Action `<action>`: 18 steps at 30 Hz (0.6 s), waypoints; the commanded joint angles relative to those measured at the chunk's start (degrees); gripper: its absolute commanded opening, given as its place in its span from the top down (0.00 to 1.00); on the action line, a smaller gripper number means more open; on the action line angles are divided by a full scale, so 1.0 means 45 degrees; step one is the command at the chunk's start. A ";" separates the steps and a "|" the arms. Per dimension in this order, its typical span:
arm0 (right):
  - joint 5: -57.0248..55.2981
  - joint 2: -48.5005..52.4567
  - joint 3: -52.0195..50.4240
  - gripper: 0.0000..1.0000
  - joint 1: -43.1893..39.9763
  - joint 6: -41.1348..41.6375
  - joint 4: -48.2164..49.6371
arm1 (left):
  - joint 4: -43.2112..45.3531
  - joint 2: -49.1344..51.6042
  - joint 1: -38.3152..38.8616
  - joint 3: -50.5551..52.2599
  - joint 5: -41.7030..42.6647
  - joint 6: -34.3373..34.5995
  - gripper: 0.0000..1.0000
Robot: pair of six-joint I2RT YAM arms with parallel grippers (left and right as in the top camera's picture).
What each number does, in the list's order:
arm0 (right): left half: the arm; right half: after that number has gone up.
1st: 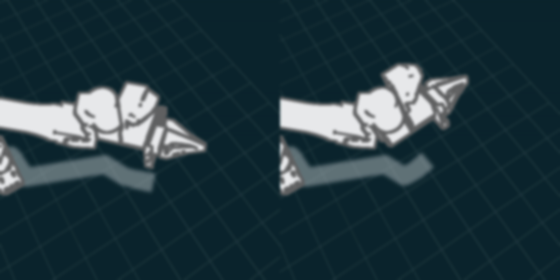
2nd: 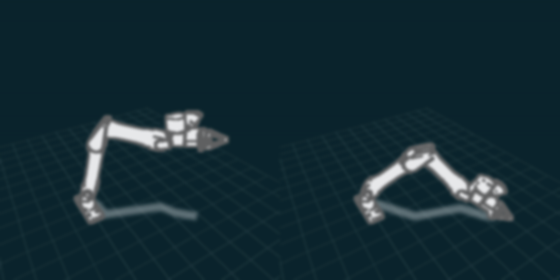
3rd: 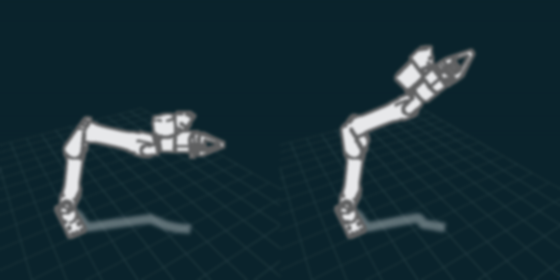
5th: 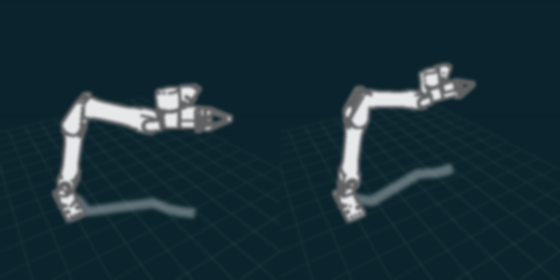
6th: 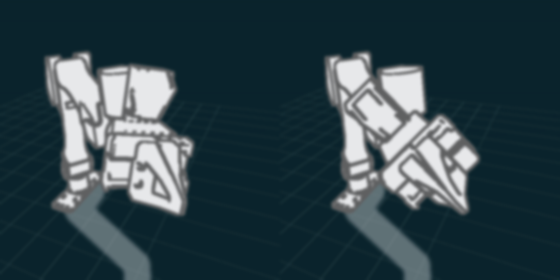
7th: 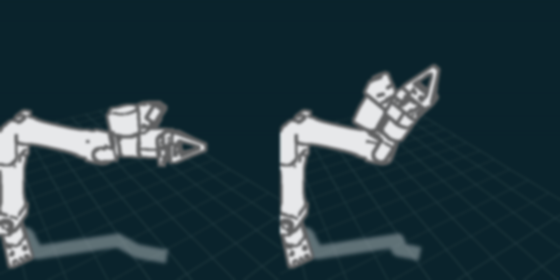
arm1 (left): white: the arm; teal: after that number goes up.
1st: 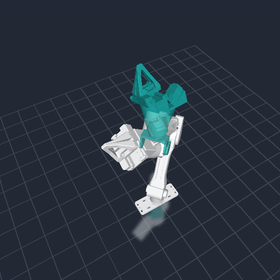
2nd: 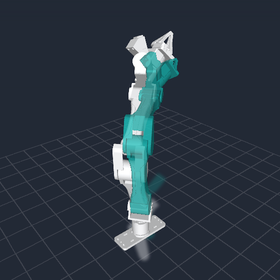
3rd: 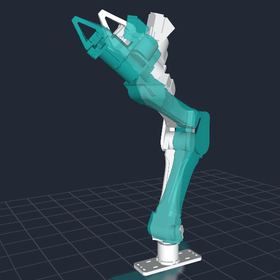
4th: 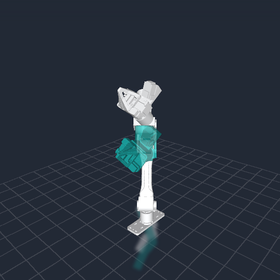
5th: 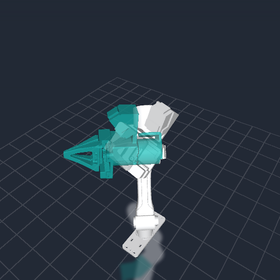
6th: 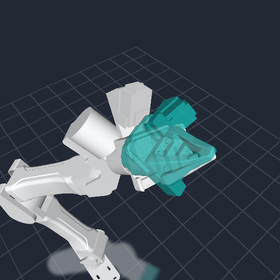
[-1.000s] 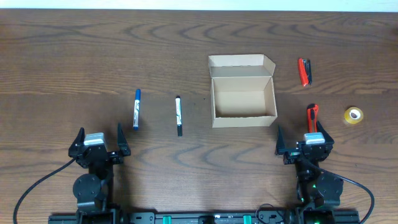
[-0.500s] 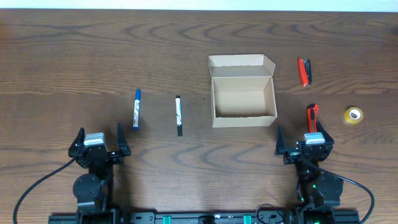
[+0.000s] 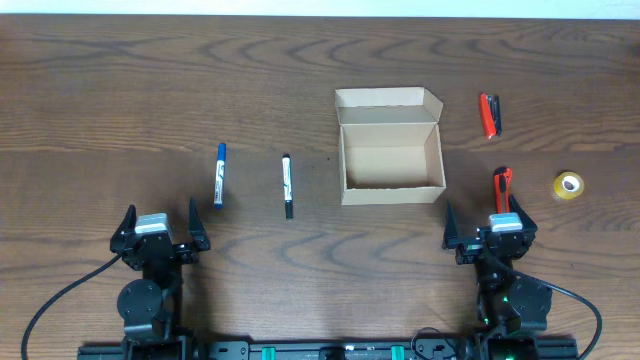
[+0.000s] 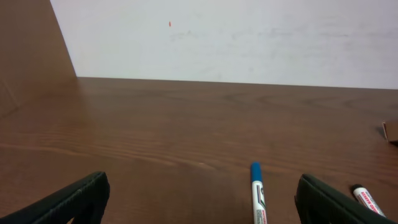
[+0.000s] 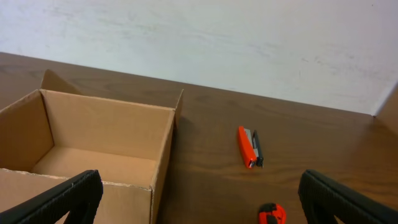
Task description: Pack container
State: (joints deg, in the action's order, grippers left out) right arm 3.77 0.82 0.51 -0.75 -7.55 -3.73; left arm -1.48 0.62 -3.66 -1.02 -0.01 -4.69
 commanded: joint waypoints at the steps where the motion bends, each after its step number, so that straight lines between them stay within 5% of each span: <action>1: -0.0165 -0.0112 -0.0044 0.01 0.0102 0.0189 -0.0058 | -0.0651 -0.0092 -0.0078 0.0170 -0.0029 0.0044 0.05; 18: -0.0170 -0.0112 -0.0044 0.01 0.0102 0.0189 0.0024 | -0.0651 -0.0092 -0.0078 0.0170 -0.0029 0.0044 0.05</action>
State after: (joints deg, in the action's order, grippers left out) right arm 3.77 0.82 0.51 -0.75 -7.53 -3.66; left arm -1.48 0.62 -3.66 -1.02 -0.01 -4.69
